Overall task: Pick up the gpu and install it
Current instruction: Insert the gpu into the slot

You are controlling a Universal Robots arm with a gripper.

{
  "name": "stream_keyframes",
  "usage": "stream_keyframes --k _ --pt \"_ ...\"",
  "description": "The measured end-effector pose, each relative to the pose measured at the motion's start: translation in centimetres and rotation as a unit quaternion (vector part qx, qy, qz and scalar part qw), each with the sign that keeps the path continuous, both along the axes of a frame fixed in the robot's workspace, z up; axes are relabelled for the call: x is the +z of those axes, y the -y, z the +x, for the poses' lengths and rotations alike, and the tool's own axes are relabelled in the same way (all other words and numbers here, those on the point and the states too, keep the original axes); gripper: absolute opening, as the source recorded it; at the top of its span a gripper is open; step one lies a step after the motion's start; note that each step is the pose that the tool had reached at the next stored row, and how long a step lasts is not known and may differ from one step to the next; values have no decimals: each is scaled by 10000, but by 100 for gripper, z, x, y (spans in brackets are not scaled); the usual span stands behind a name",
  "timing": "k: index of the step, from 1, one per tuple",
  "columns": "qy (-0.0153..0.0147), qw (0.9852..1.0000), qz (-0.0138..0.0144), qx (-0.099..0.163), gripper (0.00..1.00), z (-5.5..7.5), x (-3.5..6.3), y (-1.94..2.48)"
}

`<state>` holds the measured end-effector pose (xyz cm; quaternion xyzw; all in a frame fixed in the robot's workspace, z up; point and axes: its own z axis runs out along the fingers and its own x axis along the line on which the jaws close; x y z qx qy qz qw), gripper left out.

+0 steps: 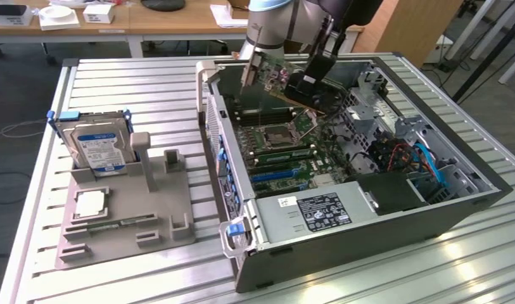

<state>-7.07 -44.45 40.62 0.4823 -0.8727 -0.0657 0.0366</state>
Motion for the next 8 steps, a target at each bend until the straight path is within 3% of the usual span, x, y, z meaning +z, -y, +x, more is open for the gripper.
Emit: stream_keyframes --k 3,8 --pt "24 9999 51 160 27 0 1 0" --pt "114 9988 90 465 27 0 0 0"
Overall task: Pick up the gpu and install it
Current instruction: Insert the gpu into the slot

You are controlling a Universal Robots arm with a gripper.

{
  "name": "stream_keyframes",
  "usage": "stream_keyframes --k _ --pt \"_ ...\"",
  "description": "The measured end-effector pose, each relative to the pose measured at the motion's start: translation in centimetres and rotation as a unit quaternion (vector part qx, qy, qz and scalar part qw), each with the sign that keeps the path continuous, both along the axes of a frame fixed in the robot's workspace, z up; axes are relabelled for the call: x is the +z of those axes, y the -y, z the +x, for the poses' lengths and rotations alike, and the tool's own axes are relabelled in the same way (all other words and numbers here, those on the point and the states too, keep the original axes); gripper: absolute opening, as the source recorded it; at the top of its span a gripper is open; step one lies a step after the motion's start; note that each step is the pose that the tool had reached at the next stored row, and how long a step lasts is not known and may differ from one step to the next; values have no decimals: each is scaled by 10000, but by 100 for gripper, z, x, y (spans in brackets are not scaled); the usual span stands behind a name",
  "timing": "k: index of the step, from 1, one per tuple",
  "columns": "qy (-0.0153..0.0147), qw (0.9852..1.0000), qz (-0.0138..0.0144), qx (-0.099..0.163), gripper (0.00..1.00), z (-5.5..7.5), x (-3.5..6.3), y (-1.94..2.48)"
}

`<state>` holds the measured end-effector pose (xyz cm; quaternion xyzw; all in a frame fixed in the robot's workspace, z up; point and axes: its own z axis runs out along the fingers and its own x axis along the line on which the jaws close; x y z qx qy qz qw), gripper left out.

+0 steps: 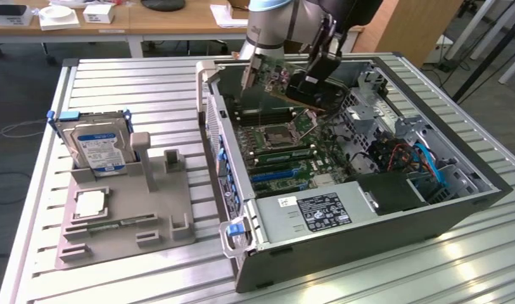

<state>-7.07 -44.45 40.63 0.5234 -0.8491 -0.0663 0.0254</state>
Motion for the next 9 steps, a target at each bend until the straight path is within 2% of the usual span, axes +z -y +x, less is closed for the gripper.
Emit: stream_keyframes --k 5,9 --pt "92 9995 37 305 27 0 0 0" --pt "169 9983 62 554 27 0 0 0"
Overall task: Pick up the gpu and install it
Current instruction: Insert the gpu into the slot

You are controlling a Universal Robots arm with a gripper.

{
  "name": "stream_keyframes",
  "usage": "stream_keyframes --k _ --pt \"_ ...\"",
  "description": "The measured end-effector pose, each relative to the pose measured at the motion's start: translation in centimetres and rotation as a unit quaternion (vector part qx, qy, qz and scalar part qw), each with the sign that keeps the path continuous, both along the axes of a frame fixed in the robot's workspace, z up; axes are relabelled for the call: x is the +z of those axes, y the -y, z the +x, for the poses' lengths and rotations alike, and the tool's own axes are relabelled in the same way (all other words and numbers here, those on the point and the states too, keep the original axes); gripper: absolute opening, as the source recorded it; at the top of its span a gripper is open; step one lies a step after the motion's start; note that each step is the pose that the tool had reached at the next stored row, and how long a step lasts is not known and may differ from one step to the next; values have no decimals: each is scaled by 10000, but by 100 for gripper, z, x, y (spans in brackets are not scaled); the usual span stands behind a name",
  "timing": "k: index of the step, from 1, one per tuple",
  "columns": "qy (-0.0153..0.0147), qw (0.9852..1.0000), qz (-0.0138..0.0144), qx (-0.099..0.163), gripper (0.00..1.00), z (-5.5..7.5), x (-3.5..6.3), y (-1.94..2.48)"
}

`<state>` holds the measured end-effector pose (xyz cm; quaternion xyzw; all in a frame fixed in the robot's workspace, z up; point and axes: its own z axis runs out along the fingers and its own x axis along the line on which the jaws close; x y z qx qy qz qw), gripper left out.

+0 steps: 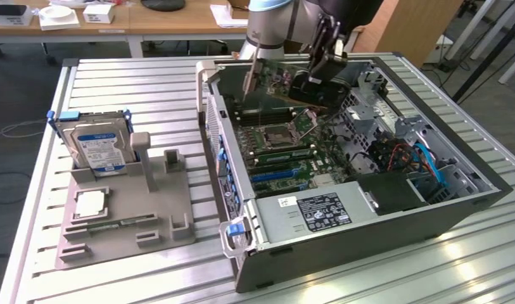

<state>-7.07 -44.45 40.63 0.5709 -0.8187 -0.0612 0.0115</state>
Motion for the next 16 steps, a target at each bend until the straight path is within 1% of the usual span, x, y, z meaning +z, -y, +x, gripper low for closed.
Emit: stream_keyframes --k 4,8,12,16 --pt "66 9997 22 253 27 0 -1 0" --pt "128 9986 39 516 27 -1 0 0" --pt "193 9968 56 775 27 0 0 0" --pt "257 9943 72 1034 27 0 0 0"
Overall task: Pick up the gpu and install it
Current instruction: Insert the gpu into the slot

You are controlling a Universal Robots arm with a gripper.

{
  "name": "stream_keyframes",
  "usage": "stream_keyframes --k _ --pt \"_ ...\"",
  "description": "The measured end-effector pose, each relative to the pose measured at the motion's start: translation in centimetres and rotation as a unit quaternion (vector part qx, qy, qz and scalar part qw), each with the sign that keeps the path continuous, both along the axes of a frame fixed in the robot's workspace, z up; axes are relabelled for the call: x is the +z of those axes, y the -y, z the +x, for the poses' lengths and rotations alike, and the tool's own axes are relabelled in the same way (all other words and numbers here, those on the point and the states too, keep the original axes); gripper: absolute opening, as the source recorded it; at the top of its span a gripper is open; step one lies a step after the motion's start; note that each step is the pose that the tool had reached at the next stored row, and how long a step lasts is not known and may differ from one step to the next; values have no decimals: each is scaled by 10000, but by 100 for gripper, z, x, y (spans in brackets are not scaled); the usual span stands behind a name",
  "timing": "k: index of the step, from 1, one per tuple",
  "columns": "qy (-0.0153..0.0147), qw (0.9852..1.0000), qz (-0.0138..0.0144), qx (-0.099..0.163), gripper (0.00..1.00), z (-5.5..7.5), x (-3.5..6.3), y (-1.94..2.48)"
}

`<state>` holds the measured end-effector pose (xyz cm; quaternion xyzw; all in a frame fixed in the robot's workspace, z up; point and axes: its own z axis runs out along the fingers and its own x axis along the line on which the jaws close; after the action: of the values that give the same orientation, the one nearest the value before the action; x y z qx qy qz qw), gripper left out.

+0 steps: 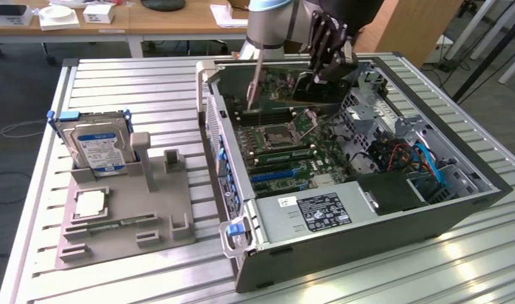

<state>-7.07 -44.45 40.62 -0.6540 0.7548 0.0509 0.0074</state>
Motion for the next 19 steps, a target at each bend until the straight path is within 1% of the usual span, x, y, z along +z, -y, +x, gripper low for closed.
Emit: stream_keyframes --k 4,7,10,11,16,19 --pt "57 9997 13 250 27 0 0 0" --pt "97 9990 21 442 27 0 0 0" --pt "168 9979 24 630 27 0 0 0" --pt "184 9975 25 676 27 0 0 1" --pt "186 9974 25 693 27 -2 0 1" --pt "186 9974 14 694 27 -2 -1 1"
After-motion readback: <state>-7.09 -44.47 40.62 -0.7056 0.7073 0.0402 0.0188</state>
